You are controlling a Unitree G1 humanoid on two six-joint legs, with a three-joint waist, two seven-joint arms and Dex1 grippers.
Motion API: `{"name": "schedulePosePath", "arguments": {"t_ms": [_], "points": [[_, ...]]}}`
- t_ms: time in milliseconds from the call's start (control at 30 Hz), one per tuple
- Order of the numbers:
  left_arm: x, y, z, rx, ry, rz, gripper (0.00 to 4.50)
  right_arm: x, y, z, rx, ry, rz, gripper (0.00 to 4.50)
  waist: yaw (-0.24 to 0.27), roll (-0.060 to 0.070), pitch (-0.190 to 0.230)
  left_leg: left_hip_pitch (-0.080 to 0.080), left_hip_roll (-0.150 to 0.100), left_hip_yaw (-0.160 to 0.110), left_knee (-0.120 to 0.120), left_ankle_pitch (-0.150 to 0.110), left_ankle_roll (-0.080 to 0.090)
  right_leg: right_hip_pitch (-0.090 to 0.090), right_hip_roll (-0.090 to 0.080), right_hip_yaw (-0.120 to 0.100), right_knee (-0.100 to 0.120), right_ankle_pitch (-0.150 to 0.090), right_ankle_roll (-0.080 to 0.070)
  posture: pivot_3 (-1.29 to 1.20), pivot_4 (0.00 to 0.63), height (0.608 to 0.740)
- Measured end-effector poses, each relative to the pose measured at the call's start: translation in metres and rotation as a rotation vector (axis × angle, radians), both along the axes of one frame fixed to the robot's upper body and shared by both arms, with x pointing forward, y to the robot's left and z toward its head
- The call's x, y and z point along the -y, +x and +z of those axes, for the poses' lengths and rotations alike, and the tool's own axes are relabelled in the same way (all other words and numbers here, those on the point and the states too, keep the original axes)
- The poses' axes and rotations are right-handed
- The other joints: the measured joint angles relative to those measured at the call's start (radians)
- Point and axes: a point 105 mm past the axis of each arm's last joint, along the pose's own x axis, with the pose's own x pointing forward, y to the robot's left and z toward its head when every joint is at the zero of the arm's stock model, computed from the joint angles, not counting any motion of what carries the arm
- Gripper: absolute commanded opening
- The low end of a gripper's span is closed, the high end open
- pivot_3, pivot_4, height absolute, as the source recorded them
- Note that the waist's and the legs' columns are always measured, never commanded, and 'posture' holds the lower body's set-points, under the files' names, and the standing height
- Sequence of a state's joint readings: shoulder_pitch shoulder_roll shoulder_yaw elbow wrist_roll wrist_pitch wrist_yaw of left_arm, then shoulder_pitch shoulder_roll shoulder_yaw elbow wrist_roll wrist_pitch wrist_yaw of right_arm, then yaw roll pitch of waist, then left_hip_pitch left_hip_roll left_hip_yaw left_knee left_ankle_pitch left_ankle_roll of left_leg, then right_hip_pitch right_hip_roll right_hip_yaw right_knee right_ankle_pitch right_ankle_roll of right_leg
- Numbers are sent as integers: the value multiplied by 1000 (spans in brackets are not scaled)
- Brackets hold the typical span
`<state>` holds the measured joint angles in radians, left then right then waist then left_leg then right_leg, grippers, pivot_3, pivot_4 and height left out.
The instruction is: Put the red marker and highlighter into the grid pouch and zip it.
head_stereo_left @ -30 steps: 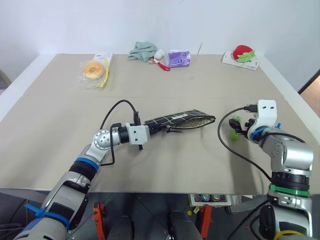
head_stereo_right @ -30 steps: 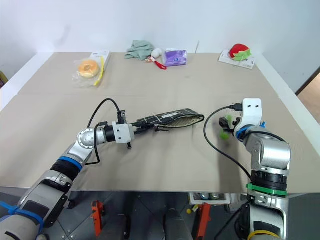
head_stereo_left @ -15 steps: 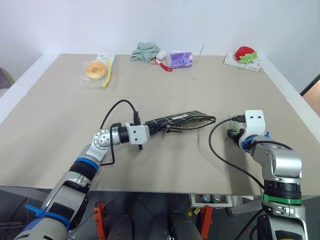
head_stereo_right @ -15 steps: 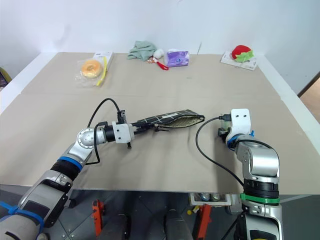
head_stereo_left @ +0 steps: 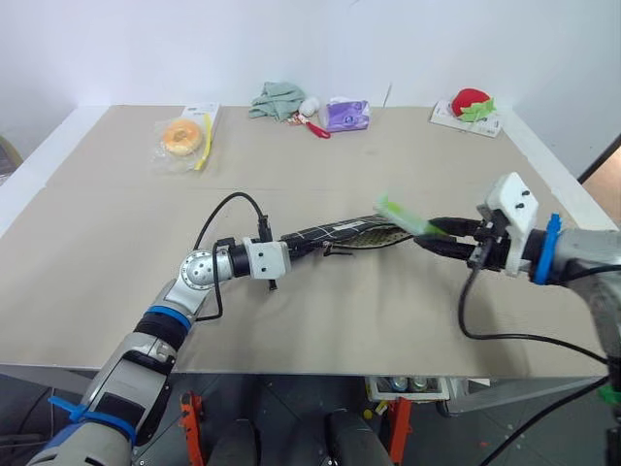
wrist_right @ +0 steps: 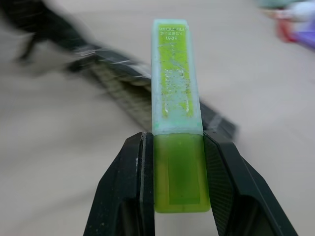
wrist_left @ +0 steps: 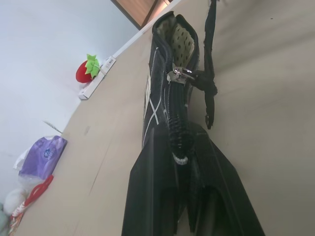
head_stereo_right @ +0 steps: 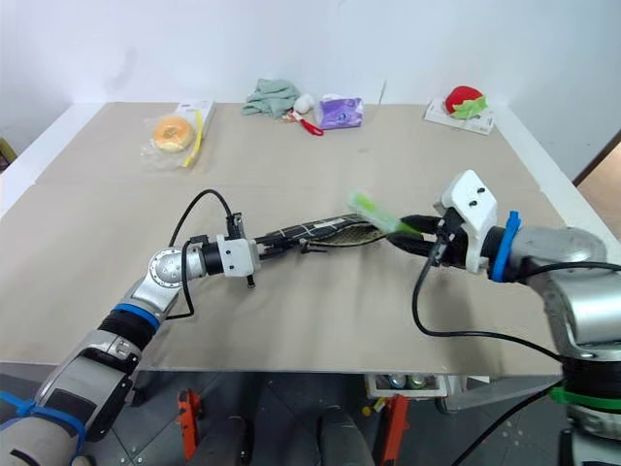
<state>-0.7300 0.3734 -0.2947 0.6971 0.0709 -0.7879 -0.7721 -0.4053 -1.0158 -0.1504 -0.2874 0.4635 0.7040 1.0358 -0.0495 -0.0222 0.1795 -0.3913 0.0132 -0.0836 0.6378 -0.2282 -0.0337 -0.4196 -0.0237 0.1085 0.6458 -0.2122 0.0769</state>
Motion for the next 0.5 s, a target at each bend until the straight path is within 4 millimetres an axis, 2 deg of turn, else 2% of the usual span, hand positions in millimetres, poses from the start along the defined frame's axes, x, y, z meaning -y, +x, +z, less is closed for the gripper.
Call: {"name": "schedulePosePath", "arguments": {"t_ms": [133,267,400,500], "points": [[0,0,0,0,0,0,0,2,0,-15,-41,-126,13,1023,0,0,0,0,1,0,0,0,0,0,1,0,0,0,0,0,150,739],[0,0,0,1,0,0,0,9,14,-35,-50,-206,-30,1023,0,0,0,-1,0,1,0,0,0,-2,0,0,0,0,0,0,150,739],[0,0,0,1,0,-2,0,8,30,-26,15,-247,-46,1023,0,0,0,-1,1,1,-1,0,0,-2,1,0,0,0,0,0,150,739],[0,0,0,0,0,-2,0,-4,38,-24,56,-275,-3,1023,0,0,0,-1,1,1,-1,0,0,-2,1,0,0,0,0,0,150,739]]}}
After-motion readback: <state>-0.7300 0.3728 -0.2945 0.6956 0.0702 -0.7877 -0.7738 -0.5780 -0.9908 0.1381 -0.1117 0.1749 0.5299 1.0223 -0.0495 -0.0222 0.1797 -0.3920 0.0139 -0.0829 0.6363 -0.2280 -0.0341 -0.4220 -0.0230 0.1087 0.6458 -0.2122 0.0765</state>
